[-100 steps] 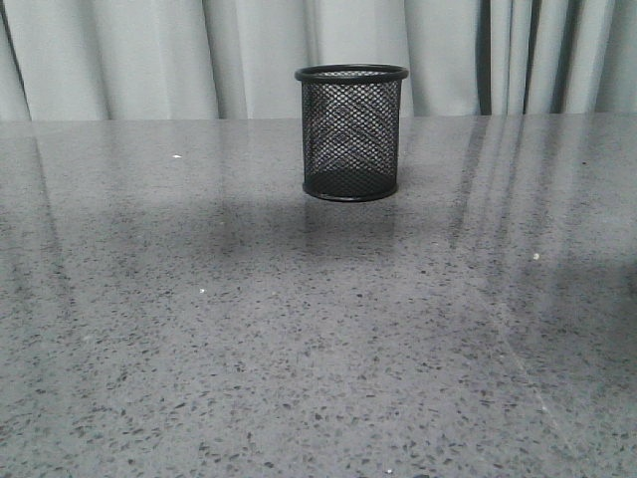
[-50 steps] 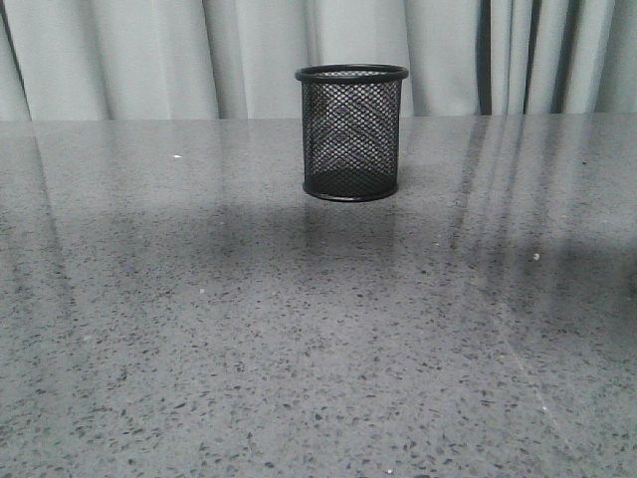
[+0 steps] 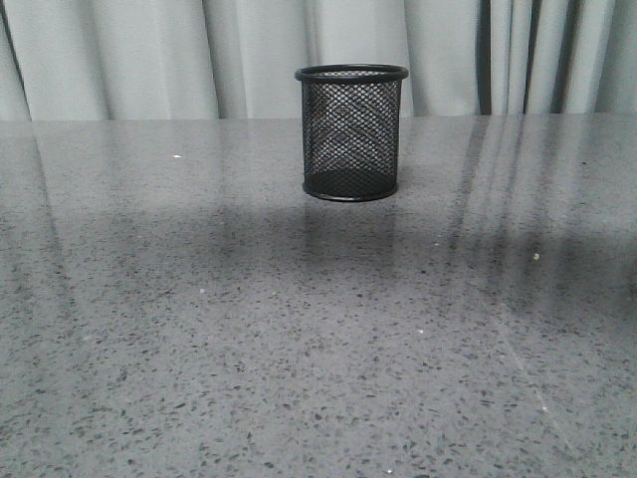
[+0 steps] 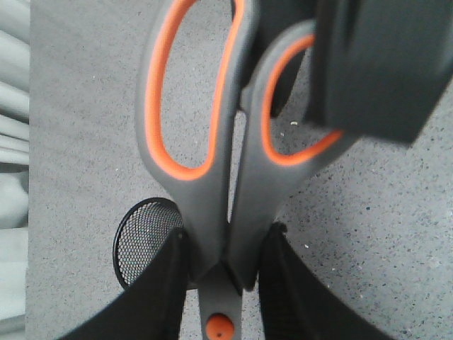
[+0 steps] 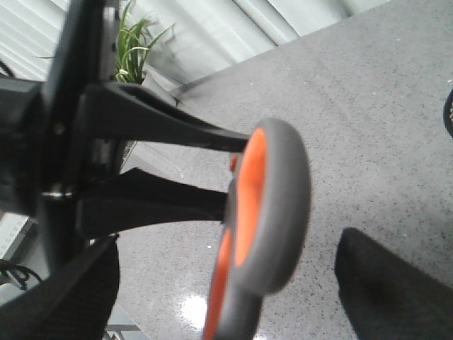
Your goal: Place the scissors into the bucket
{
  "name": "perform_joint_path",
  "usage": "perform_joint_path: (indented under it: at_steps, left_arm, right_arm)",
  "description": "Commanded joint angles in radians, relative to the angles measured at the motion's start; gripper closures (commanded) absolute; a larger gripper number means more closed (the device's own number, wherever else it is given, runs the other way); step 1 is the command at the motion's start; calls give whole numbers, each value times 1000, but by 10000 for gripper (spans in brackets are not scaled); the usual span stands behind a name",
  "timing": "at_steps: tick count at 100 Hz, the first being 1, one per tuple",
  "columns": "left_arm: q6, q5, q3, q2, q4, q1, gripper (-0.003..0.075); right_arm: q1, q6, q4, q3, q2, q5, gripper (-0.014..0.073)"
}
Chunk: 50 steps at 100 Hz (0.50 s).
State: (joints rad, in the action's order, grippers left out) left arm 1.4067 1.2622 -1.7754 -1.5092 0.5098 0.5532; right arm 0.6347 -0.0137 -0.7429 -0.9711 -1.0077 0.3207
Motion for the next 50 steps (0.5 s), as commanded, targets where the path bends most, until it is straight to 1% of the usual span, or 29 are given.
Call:
perform_joint_path:
  at_steps: [1,16,22,26,27,33,34,40,41,47,48,50]
  left_arm:
    - [-11,-1,-33,42,60,10,711]
    - [-11,-1,-33,42,60,10,711]
    - [-11,-1,-33,42,60,10,711]
    - [-11,-1,-33,42,60,10,711]
    - [-11,-1,-33,42,60,10,711]
    - [-11,-1,-33,42,60,10,711]
    - [-11,-1,-33,42,60,10,711]
    - [-11,1,-33,42,60,10,711]
    - [-11,1,-33,42,60,10,711]
    - [-11,1,-33,42,60,10,711]
    - [-11,1,-33,42,60,10,711]
    - [-11,1,-33,42,60,10,711]
  right_arm:
    - [-6,5,-23,-35,-8,-75,30]
    - [-6,5,-30,-35,-38,-103,34]
    - [-6,5,-37,-35,-43,-103,53]
    - [-6,5,-45,-35,-47,-103,97]
    - [-6,5,-48,-35,-48,-103,97]
    - [-6,5,-55,-35,-50,-103,192]
    - [-6,5,-57,-35,-50,-103,192]
    - [-6,5,-57,-35,-51,-104,304]
    - [-6,5,-57,-35,-51,-104,304]
    - [-6,5,-57,-35,-51,-107,420]
    - [-6,5,-57,-35,-51,-107,420]
    - [-6,5,-57,-35,-51,-107,454]
